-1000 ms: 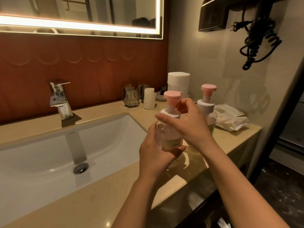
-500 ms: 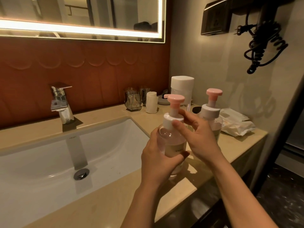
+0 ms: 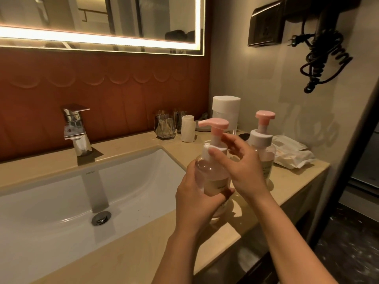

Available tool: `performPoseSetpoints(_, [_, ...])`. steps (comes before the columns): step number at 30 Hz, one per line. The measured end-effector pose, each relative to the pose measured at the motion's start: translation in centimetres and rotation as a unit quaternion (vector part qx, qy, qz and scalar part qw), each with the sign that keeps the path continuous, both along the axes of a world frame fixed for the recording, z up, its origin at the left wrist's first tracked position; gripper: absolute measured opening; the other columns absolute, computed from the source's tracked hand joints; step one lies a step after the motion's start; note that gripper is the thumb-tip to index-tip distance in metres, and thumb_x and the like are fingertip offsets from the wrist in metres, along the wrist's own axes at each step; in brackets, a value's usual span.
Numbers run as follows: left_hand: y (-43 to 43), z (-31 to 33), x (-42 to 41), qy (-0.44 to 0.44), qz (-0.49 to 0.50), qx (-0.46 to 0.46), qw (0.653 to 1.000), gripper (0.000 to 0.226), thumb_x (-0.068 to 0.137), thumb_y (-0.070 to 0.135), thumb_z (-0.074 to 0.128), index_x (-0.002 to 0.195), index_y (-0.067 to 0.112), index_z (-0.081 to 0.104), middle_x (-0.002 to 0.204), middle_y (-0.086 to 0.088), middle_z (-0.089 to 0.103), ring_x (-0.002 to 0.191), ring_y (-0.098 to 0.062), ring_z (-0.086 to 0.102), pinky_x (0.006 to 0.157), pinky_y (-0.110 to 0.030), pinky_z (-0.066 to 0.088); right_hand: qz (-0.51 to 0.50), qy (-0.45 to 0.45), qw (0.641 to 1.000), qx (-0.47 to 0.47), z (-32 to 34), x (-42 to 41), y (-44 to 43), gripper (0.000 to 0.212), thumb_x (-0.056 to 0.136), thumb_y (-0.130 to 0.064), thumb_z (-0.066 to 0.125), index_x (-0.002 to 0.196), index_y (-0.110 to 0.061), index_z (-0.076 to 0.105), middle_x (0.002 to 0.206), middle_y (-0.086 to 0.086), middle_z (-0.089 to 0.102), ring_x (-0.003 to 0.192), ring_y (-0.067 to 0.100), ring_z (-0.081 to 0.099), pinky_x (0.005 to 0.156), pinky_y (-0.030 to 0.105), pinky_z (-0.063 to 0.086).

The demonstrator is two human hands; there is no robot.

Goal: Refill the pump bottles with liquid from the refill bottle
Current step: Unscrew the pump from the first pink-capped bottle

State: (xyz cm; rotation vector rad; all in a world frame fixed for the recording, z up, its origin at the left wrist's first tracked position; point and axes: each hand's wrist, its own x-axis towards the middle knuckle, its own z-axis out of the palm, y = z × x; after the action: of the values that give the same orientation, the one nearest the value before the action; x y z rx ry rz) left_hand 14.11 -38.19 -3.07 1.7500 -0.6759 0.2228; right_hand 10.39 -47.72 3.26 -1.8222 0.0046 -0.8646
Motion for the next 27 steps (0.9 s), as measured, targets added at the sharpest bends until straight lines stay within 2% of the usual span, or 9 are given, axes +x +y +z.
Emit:
performPoseSetpoints(2, [0.0,-0.1,0.0,-0.004,0.003,-0.002,1.000,0.084,0.056,0.042,0.083,0.122,0.051,0.032,0.110,0.032,0.051,0.106,-0.002,0.055,0.090,-0.029,0.052,0.075,0.020,0.997,0.028,-0.1,-0.1,-0.4,0.039,0.077,-0.043,0.058,0.115,-0.039,0.050,0.115,-0.018,0.060,0.107,0.000,0.057,0.082,0.016,0.049])
performPoseSetpoints(4, [-0.1,0.0,0.1,-0.007,0.005,-0.006,1.000,0.083,0.056,0.043,0.084,0.121,0.051,0.032,0.109,0.031,0.052,0.105,0.000,0.055,0.089,-0.029,0.053,0.107,0.042,0.993,0.025,0.1,-0.2,-0.4,0.040,0.084,-0.046,0.057,0.122,-0.040,0.045,0.121,-0.016,0.058,0.109,0.001,0.056,0.082,0.018,0.050])
performPoseSetpoints(7, [-0.2,0.1,0.2,0.007,0.003,-0.011,1.000,0.079,0.056,0.048,0.084,0.112,0.063,0.031,0.106,0.032,0.053,0.104,0.002,0.055,0.088,-0.027,0.052,0.048,0.046,0.998,-0.007,0.5,0.1,0.1,0.058,0.076,-0.056,0.065,0.124,-0.040,0.038,0.127,-0.013,0.050,0.113,0.003,0.049,0.082,0.013,0.042])
performPoseSetpoints(10, [-0.3,0.0,0.2,0.012,0.003,-0.007,1.000,0.079,0.059,0.044,0.083,0.107,0.069,0.027,0.103,0.034,0.051,0.103,0.001,0.055,0.085,-0.022,0.050,-0.054,0.023,0.998,-0.035,0.6,0.5,0.6,0.074,0.062,-0.051,0.078,0.120,-0.038,0.033,0.123,-0.012,0.047,0.110,0.006,0.047,0.079,0.010,0.038])
performPoseSetpoints(13, [-0.3,0.1,0.1,0.007,0.002,0.001,1.000,0.074,0.061,0.045,0.082,0.108,0.066,0.027,0.099,0.036,0.048,0.098,0.002,0.053,0.080,-0.017,0.047,-0.109,-0.026,0.992,-0.063,0.5,0.8,0.8,0.078,0.061,-0.041,0.085,0.120,-0.038,0.034,0.116,-0.016,0.047,0.101,-0.004,0.048,0.073,0.002,0.039])
performPoseSetpoints(17, [-0.2,0.2,0.1,0.012,0.010,0.004,1.000,0.079,0.059,0.050,0.081,0.117,0.057,0.028,0.110,0.028,0.051,0.106,-0.005,0.055,0.086,-0.029,0.051,-0.089,-0.049,0.992,-0.072,1.1,0.5,0.7,0.079,0.067,-0.029,0.083,0.132,-0.034,0.037,0.116,-0.021,0.046,0.098,-0.012,0.048,0.073,0.002,0.044])
performPoseSetpoints(20, [0.0,0.2,0.2,0.010,0.020,0.005,1.000,0.083,0.056,0.053,0.081,0.120,0.056,0.029,0.119,0.020,0.055,0.109,-0.007,0.055,0.090,-0.035,0.052,-0.035,-0.027,0.996,-0.079,1.7,0.2,0.3,0.076,0.074,-0.023,0.079,0.134,-0.040,0.035,0.136,-0.011,0.045,0.118,0.002,0.046,0.092,0.020,0.048])
performPoseSetpoints(22, [0.0,0.1,0.2,0.012,0.021,0.005,1.000,0.085,0.055,0.053,0.082,0.124,0.052,0.031,0.122,0.019,0.055,0.111,-0.007,0.054,0.091,-0.035,0.052,0.010,-0.010,0.997,-0.075,1.9,0.1,0.0,0.074,0.078,-0.019,0.075,0.134,-0.042,0.034,0.141,-0.006,0.043,0.124,0.008,0.044,0.097,0.031,0.048])
performPoseSetpoints(27, [-0.1,0.0,0.3,0.019,0.017,0.003,1.000,0.087,0.057,0.050,0.083,0.127,0.047,0.032,0.122,0.020,0.053,0.111,-0.007,0.053,0.092,-0.032,0.050,0.108,0.025,0.992,-0.057,2.3,0.3,-0.8,0.070,0.084,-0.013,0.068,0.126,-0.054,0.031,0.141,-0.009,0.040,0.126,0.005,0.042,0.101,0.037,0.043])
